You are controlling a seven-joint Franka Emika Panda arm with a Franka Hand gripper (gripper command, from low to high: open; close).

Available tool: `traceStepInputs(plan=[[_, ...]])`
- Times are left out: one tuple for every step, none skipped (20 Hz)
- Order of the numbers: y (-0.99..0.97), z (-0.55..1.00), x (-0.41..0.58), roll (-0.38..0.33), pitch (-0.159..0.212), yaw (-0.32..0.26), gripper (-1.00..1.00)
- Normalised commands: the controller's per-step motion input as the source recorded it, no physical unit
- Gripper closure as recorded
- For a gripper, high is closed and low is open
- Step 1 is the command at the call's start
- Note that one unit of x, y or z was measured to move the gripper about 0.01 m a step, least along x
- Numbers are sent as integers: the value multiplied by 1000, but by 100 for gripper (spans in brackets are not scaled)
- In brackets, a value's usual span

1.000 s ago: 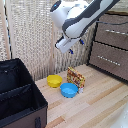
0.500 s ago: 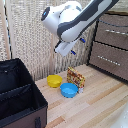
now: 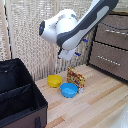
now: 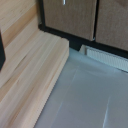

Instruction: Kindly move your gripper toward the top drawer's handle. With caution, hold the handle robustly using your gripper and pull open the top drawer. Let the handle go. Relocate your gripper to the bowl placed in the background. Gently hold the bowl using your gripper. Bring the gripper and the bowl to the ajar drawer. Softly release the bowl into it.

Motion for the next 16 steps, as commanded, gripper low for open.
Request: traceStepInputs(plan=[[-154, 94, -97, -172, -147, 235, -100], [-140, 160, -31, -155, -150, 231, -100], [-137, 169, -31, -152, -150, 234, -100], [-129, 186, -51, -144, -149, 243, -100], [-140, 234, -97, -120, -150, 257, -100], [-151, 280, -146, -100, -151, 269, -100], [-157, 317, -163, -87, -155, 273, -100], [-163, 320, -177, -85, -156, 274, -100], [-186, 331, -177, -78, -153, 269, -100], [-203, 343, -177, -77, -141, 266, -100], [-306, 337, -140, -78, -95, 231, -100], [-369, 334, -120, -81, -62, 212, -100], [-434, 340, -103, -78, -29, 201, -100], [-477, 340, -103, -80, -7, 190, -100], [-497, 326, -94, -79, 0, 185, -100], [-557, 294, -83, -70, 0, 171, -100]])
